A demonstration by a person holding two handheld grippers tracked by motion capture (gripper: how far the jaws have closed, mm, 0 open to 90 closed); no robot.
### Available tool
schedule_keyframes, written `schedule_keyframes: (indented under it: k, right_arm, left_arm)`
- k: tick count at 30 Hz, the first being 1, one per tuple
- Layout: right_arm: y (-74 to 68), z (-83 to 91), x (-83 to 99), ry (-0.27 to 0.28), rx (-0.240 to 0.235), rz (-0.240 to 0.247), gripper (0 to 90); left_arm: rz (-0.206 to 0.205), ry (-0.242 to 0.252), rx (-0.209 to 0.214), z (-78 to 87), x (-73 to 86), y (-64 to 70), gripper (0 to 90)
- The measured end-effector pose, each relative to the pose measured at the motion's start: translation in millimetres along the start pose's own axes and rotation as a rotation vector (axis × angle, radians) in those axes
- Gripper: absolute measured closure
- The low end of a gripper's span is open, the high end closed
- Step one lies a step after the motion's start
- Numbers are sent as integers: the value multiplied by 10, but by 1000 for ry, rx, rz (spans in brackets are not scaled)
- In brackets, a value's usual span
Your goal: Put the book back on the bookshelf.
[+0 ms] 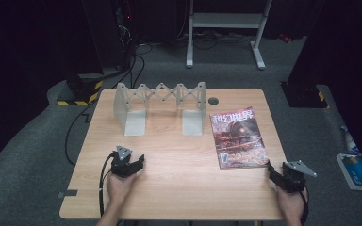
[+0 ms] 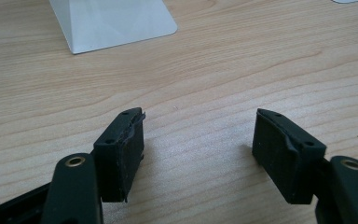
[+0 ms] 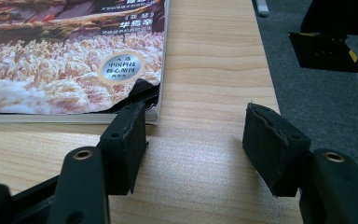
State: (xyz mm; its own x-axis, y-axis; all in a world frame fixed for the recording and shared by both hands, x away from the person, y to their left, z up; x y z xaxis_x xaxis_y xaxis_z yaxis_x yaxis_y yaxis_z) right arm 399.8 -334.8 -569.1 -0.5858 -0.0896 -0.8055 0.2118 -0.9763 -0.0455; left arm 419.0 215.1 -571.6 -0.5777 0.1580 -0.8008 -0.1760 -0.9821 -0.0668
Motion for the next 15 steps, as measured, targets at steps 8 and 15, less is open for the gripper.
schedule_keyframes:
  k: [8, 15]
  right_arm:
    - [3, 4, -9, -18, -10, 0, 395]
    - [-2, 8, -10, -22, -9, 5, 403]
  left_arm:
    - [4, 3, -5, 7, 9, 5, 327]
    - [-2, 1, 1, 0, 4, -1, 328]
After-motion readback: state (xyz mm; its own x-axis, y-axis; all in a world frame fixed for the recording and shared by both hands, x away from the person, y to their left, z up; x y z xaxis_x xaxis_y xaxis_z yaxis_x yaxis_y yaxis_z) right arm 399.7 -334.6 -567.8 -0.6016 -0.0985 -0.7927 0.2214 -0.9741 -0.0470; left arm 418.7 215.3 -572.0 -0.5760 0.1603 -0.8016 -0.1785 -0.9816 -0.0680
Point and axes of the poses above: each handheld gripper's, and its own axes: z roughly backward along the jaws, x roughly out of its underside, y roughly to its right, the point moved 6 cm from there along -z, roughly forward along the jaws, and after that the axes turned 6 degrees about -x, right-handed, at the moved point
